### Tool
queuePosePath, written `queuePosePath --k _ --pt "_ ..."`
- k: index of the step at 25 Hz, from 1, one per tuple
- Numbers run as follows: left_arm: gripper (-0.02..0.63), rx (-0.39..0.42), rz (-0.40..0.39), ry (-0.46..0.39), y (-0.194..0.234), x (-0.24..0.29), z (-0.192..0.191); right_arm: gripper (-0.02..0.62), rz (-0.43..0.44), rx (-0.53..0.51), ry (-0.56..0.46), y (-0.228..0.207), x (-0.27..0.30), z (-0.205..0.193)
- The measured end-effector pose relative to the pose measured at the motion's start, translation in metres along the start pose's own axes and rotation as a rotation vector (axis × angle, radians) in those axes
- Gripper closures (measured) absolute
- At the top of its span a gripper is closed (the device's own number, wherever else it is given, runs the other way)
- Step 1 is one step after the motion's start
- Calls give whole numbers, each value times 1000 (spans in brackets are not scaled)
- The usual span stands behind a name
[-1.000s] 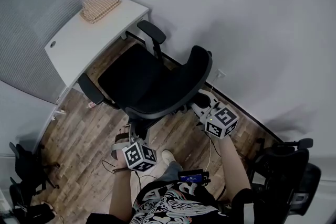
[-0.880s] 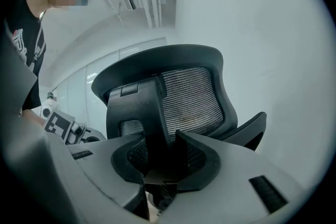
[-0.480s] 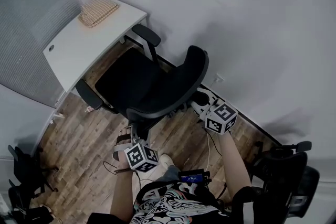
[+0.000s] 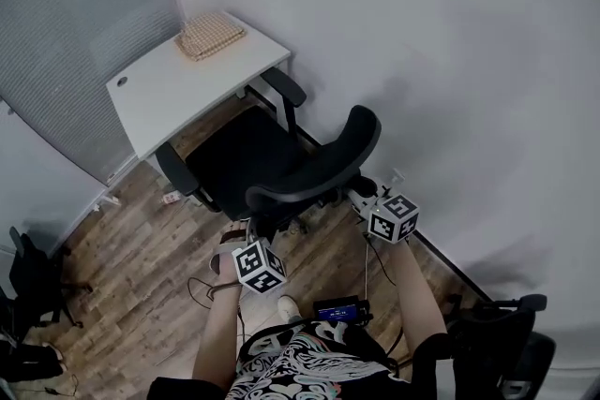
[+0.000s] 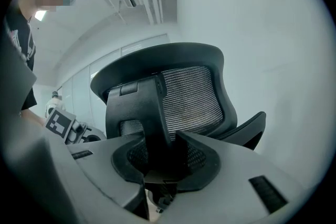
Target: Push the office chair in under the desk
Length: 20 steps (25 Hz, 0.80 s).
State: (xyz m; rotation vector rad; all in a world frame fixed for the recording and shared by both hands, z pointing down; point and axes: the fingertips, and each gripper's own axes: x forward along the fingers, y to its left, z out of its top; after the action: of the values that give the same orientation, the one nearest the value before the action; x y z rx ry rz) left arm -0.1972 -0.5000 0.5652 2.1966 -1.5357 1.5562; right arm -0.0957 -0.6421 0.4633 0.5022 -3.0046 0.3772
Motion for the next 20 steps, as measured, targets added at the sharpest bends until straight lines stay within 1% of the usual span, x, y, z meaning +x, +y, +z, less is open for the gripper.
queuePosePath --k 5,8,15,20 --pt "477 8 5 2 2 0 -3 491 -25 -3 12 0 -1 -2" --pt "476 -1 4 5 1 -1 -4 491 -40 -12 29 0 -1 -4" --pt "469 -32 -10 12 2 0 -4 495 -122 -43 44 -3 -3 -4" --pt "462 -53 -4 26 1 1 -4 500 -123 -72 88 0 -21 -6"
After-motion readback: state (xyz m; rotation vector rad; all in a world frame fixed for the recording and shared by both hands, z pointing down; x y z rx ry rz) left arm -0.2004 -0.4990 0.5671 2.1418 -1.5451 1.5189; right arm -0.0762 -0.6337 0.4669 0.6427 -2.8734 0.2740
